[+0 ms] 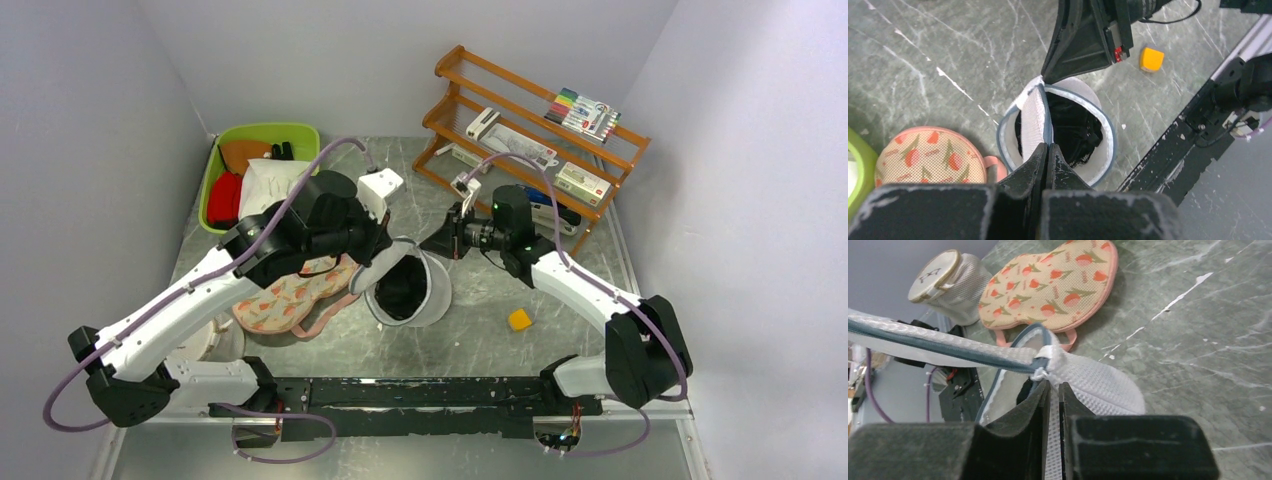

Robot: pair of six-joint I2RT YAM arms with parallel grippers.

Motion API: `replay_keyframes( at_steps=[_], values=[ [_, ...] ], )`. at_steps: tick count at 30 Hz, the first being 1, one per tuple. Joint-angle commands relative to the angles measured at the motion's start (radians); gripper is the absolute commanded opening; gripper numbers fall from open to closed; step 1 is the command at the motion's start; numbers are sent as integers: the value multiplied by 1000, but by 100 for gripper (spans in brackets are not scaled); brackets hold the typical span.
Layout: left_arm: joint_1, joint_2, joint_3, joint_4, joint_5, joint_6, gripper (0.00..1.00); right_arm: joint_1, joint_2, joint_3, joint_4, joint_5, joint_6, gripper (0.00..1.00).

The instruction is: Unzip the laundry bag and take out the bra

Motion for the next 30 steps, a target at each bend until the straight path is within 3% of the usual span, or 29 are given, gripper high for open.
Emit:
replay_keyframes(
  at_steps=[1, 6, 8, 11, 15, 21, 27, 30],
  values=[
    [-3, 40, 136, -61, -158, -97, 7, -8, 26, 65, -134, 118, -52, 16],
    [3, 133, 237, -140, -237, -231, 7, -8, 27, 159, -327, 227, -105, 38],
    [25, 157, 256, -153, -249, -282, 7, -8, 4, 177, -383, 301, -113, 57],
    [85, 172, 254, -130, -183, -328, 7, -9, -30, 198, -436, 369, -116, 76],
    [135, 192, 253, -103, -106, -352, 7, -3, -62, 223, -478, 355, -92, 92],
    [180, 207, 261, -112, -94, -345, 7, 150, -80, 210, -515, 462, 27, 100],
    [208, 233, 271, -105, -59, -346, 7, 318, -68, 208, -650, 810, 112, 100],
    [215, 224, 245, -94, -50, -341, 7, 345, -66, 166, -670, 874, 107, 100]
  ],
)
